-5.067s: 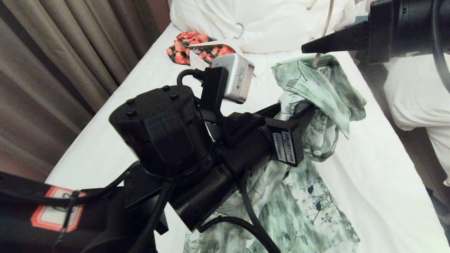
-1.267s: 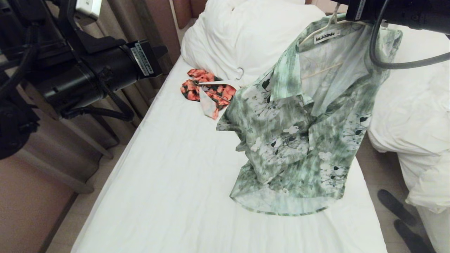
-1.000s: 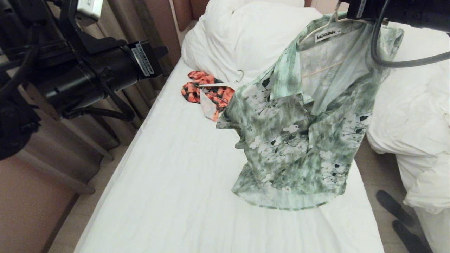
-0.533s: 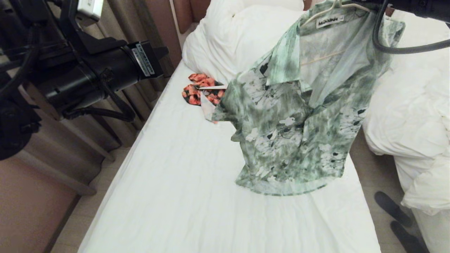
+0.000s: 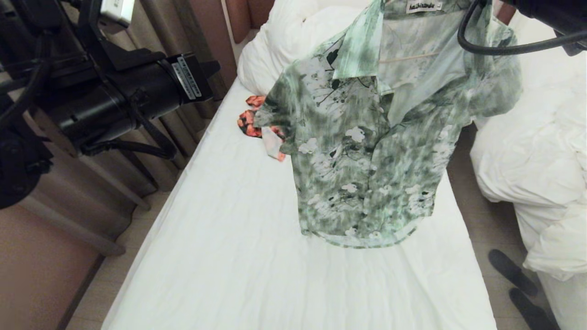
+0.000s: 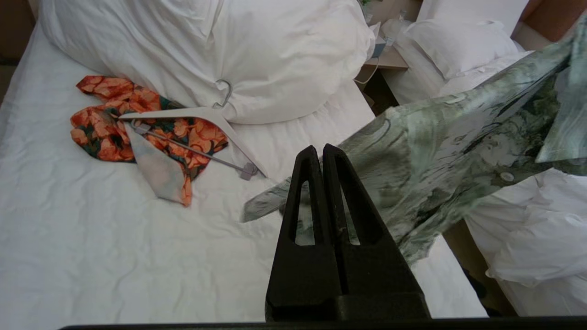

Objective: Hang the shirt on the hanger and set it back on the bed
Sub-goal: Take the clothes hanger out of the clothes

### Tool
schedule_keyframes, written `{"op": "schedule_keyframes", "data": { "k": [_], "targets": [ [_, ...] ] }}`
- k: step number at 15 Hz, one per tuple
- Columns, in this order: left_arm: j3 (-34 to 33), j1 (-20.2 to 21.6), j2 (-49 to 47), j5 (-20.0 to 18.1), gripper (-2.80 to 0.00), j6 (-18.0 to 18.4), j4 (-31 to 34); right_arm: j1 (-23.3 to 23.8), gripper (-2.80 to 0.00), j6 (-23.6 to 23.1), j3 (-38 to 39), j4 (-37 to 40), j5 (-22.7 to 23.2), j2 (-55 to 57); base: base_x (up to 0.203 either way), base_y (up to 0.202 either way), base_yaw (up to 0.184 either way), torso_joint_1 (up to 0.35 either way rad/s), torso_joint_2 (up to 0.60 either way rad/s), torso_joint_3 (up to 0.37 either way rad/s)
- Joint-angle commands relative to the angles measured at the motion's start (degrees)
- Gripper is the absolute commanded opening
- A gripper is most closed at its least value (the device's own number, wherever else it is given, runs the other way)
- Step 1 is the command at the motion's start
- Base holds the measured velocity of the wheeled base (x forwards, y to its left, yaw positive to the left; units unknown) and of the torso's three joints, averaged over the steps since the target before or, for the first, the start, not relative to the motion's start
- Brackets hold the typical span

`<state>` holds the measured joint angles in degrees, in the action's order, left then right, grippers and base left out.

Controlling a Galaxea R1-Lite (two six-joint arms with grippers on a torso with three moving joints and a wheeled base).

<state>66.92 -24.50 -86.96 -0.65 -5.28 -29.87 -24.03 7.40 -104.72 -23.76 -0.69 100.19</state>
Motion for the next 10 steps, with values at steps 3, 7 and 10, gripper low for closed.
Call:
{"op": "schedule_keyframes", "data": {
  "k": [3, 7, 10],
  "targets": [
    [0.14, -0.05, 0.12, -0.05, -2.8, -0.08, -0.19, -0.1, -2.8, 6.8, -0.78, 2.84, 5.79, -0.24, 0.0, 0.0, 0.0, 0.0, 0.0, 0.0],
    [0.15, -0.02, 0.21, -0.05, -2.8, -0.08, -0.28, 1.83, -2.8, 8.58, -3.79, 10.37, 11.28, -0.55, 0.0, 0.0, 0.0, 0.0, 0.0, 0.0],
    [0.23, -0.02, 0.3, -0.05, -2.8, -0.08, -0.28, 2.01, -2.8, 8.56, -6.44, 10.76, 10.85, 0.41, 0.0, 0.0, 0.0, 0.0, 0.0, 0.0]
  ]
}}
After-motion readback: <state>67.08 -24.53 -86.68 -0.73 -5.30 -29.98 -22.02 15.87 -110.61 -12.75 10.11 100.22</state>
